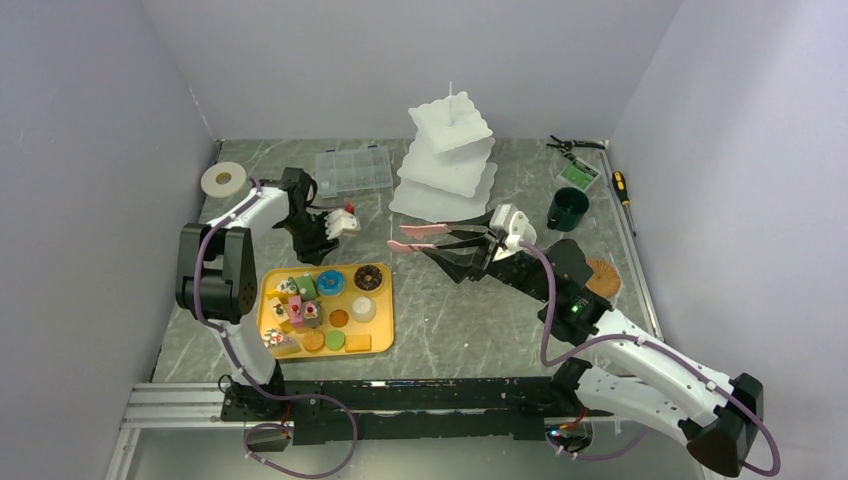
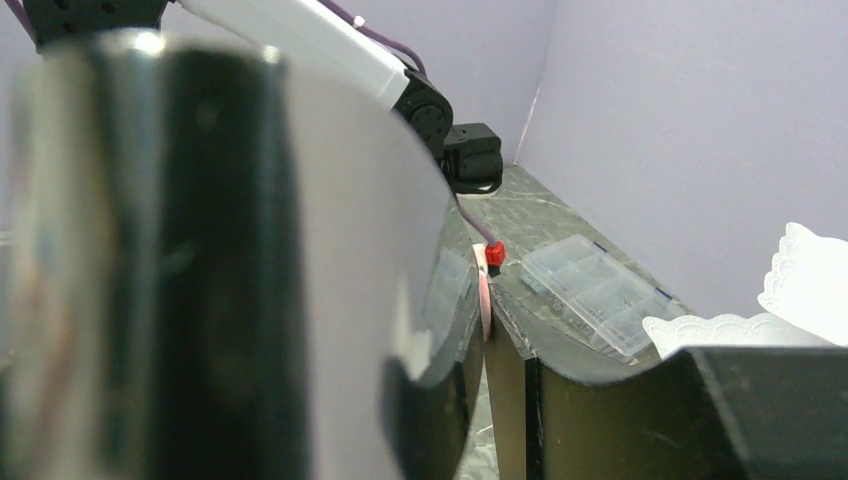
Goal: Serve the afternoon tea
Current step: Move the tray at the center of the board.
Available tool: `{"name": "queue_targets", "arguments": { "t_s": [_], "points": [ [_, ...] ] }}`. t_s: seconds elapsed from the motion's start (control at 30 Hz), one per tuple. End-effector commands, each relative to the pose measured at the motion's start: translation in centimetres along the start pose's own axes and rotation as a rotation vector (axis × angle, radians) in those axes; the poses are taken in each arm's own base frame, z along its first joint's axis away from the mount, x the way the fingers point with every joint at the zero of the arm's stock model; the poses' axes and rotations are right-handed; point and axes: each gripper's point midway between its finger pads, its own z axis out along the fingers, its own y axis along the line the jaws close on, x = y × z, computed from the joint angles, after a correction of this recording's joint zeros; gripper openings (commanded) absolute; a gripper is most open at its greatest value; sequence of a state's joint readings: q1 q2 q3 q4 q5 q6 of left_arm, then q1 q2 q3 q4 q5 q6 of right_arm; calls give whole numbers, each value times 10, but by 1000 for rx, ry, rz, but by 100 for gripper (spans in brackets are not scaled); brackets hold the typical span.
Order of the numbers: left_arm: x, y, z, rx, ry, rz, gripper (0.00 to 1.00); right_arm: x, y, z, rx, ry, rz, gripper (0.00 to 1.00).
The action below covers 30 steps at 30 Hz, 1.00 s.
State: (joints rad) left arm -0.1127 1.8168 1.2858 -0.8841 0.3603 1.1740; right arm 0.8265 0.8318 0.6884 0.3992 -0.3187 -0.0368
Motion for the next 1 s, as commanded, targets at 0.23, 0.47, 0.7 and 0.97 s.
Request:
{"name": "queue_targets", "arguments": {
  "t_s": [0.23, 0.47, 0.7, 0.97],
  "points": [
    [22, -7, 6, 12, 65, 88, 51, -21, -2, 6, 5, -59, -4, 54],
    [28, -1, 17, -31, 76, 125, 44, -21, -3, 6, 13, -55, -6, 54],
    [19, 5, 21, -71, 50, 145, 23, -18, -5, 6, 22, -49, -7, 54],
    [14, 30, 23, -118, 54, 154, 13, -17, -6, 5, 30, -41, -8, 53]
  ]
}}
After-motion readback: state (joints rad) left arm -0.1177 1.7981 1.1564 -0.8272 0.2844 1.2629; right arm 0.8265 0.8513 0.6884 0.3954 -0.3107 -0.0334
